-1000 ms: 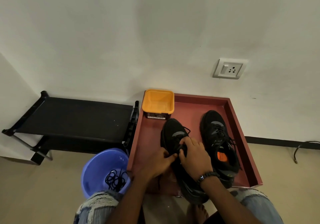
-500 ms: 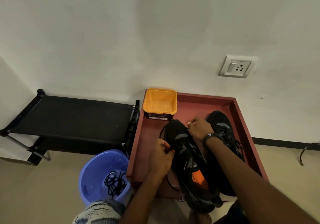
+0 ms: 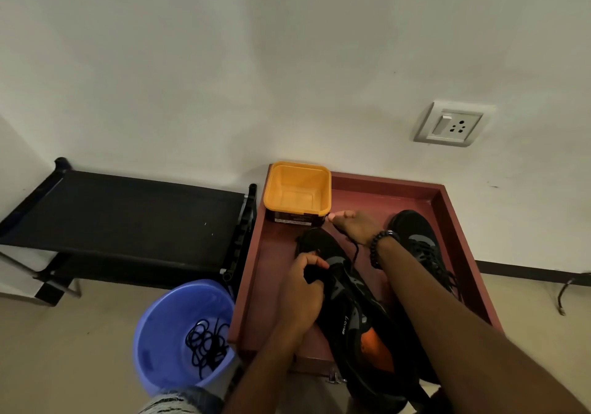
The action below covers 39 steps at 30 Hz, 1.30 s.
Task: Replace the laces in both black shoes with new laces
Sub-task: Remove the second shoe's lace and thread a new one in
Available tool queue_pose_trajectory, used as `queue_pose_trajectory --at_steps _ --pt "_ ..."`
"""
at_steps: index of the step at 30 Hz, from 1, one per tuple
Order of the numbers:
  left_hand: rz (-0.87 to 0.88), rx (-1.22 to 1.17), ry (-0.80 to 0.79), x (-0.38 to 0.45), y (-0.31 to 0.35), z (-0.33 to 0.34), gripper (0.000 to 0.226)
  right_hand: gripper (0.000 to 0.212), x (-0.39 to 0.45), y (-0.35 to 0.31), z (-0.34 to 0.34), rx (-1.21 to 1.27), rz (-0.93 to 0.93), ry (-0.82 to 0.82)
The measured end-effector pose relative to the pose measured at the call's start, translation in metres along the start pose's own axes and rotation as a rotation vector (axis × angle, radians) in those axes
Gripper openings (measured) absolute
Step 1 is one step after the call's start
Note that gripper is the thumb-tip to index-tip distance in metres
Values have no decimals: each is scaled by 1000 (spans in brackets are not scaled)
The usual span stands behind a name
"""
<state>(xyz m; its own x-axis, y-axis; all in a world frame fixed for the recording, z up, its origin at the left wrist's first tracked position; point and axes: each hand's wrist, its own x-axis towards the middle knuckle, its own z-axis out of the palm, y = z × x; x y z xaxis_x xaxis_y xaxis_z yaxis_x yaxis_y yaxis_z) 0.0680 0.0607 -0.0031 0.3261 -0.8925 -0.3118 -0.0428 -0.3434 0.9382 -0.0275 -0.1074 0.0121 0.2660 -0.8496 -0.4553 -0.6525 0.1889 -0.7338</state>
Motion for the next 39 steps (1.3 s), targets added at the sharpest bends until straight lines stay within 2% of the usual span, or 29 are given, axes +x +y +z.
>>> queue_pose_trajectory --at_steps 2,5,8,10,12,15,16,19,24,27,31,33,36,37,39 --pt "-2 25 10 0 1 -1 37 15 -19 -4 -1 228 -66 -19" --pt "2 41 10 -1 0 -3 35 16 -45 -4 -10 331 -170 -59" --pt "24 54 11 -3 3 -7 35 8 -70 3 -28 448 -274 -63" --pt "52 90 17 -1 4 -9 34 11 -84 12 -41 531 -277 -23" --pt "87 146 31 -3 5 -10 31 12 -97 22 -51 382 -237 74" --pt "157 224 96 -7 3 -9 21 8 -110 47 -55 -318 -197 215" --pt "153 236 120 -8 3 -8 21 15 -115 52 -51 -438 -206 245" --pt "121 279 158 -14 3 -8 21 31 -138 52 -31 -378 -282 312" --pt "147 421 66 -21 -3 -7 13 38 -157 46 17 -429 -396 182" --pt "201 465 50 -26 0 -11 10 31 -154 53 35 -564 -419 290" --pt "287 680 53 -29 6 -25 16 22 -149 53 42 -576 -410 377" --pt "252 670 130 -28 9 -39 18 21 -146 54 43 -572 -402 371" --pt "169 551 346 -21 6 -65 23 22 -144 58 43 -520 -392 373" --pt "158 523 371 -19 4 -70 25 23 -144 59 44 -518 -386 375" --pt "128 518 269 -17 -1 -69 26 24 -144 61 46 -505 -380 377"
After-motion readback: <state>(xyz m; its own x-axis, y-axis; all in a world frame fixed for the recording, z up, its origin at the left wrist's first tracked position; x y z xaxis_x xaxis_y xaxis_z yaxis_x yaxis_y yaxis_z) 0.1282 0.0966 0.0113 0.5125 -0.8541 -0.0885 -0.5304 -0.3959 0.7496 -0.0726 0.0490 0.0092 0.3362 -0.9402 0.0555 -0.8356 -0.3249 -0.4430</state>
